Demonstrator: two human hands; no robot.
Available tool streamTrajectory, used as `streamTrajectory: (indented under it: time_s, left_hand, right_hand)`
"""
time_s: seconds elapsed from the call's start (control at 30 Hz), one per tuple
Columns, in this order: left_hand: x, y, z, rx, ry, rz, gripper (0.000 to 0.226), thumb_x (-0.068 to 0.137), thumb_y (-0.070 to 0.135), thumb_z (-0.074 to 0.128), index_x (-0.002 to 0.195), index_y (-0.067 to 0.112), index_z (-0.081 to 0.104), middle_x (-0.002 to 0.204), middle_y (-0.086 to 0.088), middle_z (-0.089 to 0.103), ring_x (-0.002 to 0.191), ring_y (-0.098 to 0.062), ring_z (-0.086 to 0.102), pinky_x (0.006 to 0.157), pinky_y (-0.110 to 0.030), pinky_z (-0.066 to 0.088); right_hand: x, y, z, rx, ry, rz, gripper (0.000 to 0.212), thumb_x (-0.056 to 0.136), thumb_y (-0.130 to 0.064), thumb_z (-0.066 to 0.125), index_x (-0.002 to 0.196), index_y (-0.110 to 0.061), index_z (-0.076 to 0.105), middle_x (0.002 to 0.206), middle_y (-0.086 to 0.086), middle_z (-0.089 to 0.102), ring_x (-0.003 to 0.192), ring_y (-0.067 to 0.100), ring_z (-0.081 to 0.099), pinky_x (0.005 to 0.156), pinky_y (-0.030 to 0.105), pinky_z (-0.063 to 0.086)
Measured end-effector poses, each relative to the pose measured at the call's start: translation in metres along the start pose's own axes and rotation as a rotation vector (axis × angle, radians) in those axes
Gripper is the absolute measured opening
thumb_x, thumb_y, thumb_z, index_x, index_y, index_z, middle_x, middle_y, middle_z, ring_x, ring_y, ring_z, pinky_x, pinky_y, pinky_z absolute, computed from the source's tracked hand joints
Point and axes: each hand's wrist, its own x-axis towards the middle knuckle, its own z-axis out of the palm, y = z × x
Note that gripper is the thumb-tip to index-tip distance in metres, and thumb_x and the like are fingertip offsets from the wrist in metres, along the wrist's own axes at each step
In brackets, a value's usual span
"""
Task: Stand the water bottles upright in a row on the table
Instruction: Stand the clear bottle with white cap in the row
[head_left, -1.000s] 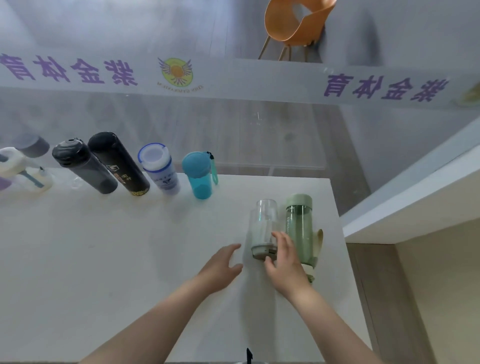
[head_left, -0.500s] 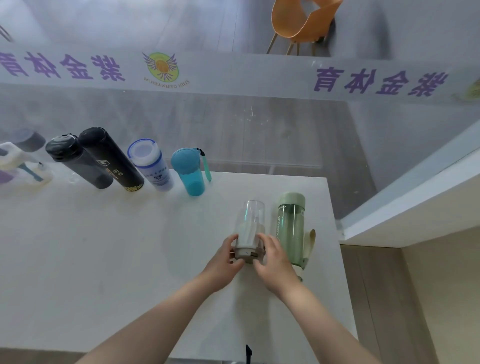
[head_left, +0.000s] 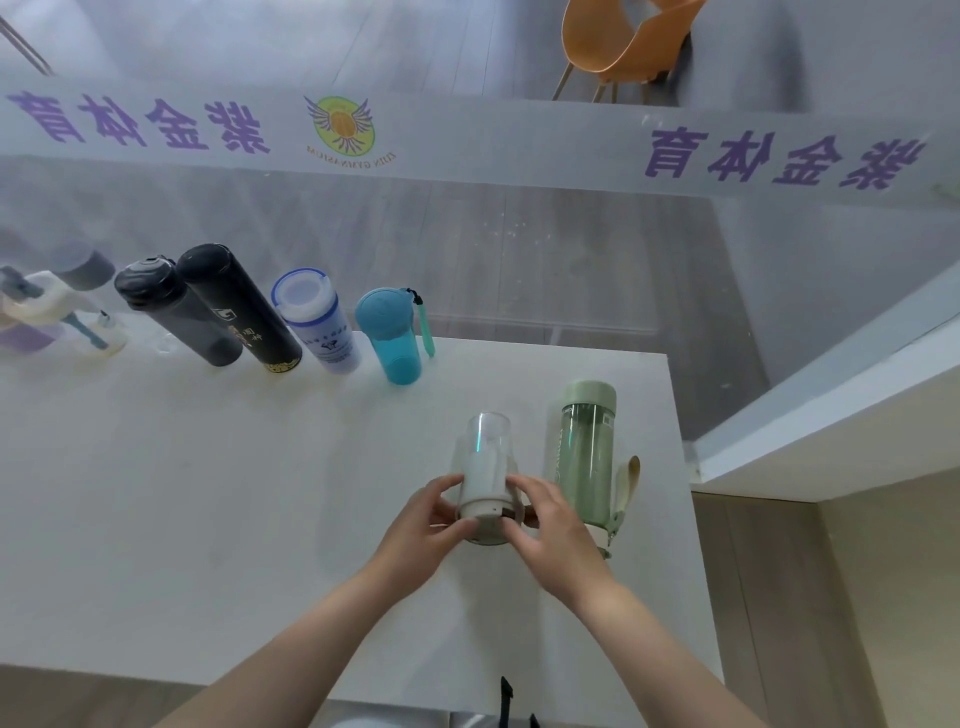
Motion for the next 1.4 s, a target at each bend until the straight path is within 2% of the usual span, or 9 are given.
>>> streamTrajectory:
  time_s: [0.1,0.2,0.3,0.5,0.77,1.0,1.13,1.2,1.4]
  left_hand:
    - [-0.004,0.008,-0.006,-0.005,0.038,0.019,0.042,0.082,0.027,0.074,0.119,0.034,0.056,0.081,0.002,0.061,0.075,-0.006,0.065,0.076,-0.019,0.05]
    - [-0.003,0.018,-0.011,0.03,0.048,0.056,0.034,0.082,0.031,0.073,0.113,0.033,0.059,0.079,0.002,0.061,0.074,-0.008,0.063,0.075,-0.022,0.051]
    - [0.0,0.026,-0.015,0.011,0.026,0.084,0.031,0.083,0.026,0.073,0.109,0.035,0.059,0.08,0.001,0.06,0.074,-0.01,0.062,0.076,-0.025,0.051]
    - [0.007,0.041,-0.016,-0.197,0.096,-0.014,0.021,0.086,0.026,0.071,0.105,0.025,0.062,0.077,-0.005,0.064,0.077,-0.025,0.071,0.077,-0.036,0.06]
    - [0.019,0.056,-0.019,-0.455,0.137,-0.117,0.025,0.091,0.026,0.063,0.114,0.018,0.058,0.085,-0.015,0.065,0.078,-0.018,0.07,0.076,-0.029,0.06]
    - [0.029,0.052,-0.036,-0.347,0.146,-0.111,0.023,0.097,0.032,0.051,0.112,0.019,0.062,0.092,-0.011,0.072,0.084,-0.019,0.07,0.08,-0.034,0.056]
    - [0.034,0.031,-0.05,-0.183,0.159,-0.125,0.025,0.099,0.036,0.046,0.114,0.024,0.062,0.102,-0.001,0.068,0.103,-0.019,0.064,0.091,-0.032,0.047]
    - [0.041,0.011,-0.058,0.091,0.15,-0.165,0.033,0.093,0.038,0.054,0.124,0.027,0.055,0.118,0.004,0.062,0.115,-0.016,0.057,0.092,-0.027,0.042]
    - [0.051,-0.03,-0.067,0.87,-0.054,-0.222,0.089,0.083,0.054,0.062,0.152,0.026,0.013,0.162,-0.005,0.008,0.149,-0.025,0.008,0.119,-0.041,0.022]
  right_hand:
    - [-0.002,-0.005,-0.006,0.087,0.006,0.055,0.044,0.088,-0.032,0.064,0.131,-0.03,0.052,0.122,-0.013,0.051,0.096,0.003,0.062,0.087,0.02,0.05]
    - [-0.002,-0.013,-0.012,0.189,0.035,0.112,0.039,0.089,-0.032,0.065,0.127,-0.03,0.056,0.119,-0.013,0.057,0.087,-0.001,0.065,0.072,0.008,0.048]
    - [0.003,-0.02,-0.015,0.276,0.108,0.156,0.033,0.089,-0.03,0.064,0.121,-0.028,0.056,0.112,-0.015,0.062,0.079,0.001,0.065,0.067,0.01,0.047]
    - [0.016,-0.033,-0.018,0.262,0.18,0.084,0.033,0.086,-0.032,0.066,0.116,-0.029,0.052,0.112,-0.014,0.061,0.1,0.007,0.061,0.079,0.023,0.052]
    - [0.042,-0.044,-0.006,-0.061,0.063,-0.126,0.089,0.08,-0.035,0.072,0.149,-0.021,0.018,0.153,-0.002,0.027,0.139,0.015,0.026,0.114,0.029,0.025]
    - [0.062,-0.053,0.009,-0.126,0.109,-0.135,0.09,0.082,-0.038,0.07,0.149,-0.023,0.013,0.149,0.001,0.024,0.131,0.021,0.039,0.096,0.038,0.047]
    - [0.068,-0.053,0.006,-0.127,0.13,-0.107,0.089,0.083,-0.037,0.068,0.149,-0.02,0.011,0.147,0.003,0.027,0.125,0.023,0.045,0.095,0.036,0.046]
    - [0.073,-0.055,0.006,-0.126,0.124,-0.085,0.089,0.083,-0.037,0.067,0.149,-0.019,0.01,0.146,0.005,0.027,0.122,0.026,0.048,0.096,0.037,0.045]
    - [0.083,-0.055,0.01,-0.14,0.12,-0.071,0.095,0.078,-0.044,0.071,0.148,-0.022,0.01,0.146,0.002,0.027,0.12,0.027,0.05,0.092,0.04,0.048]
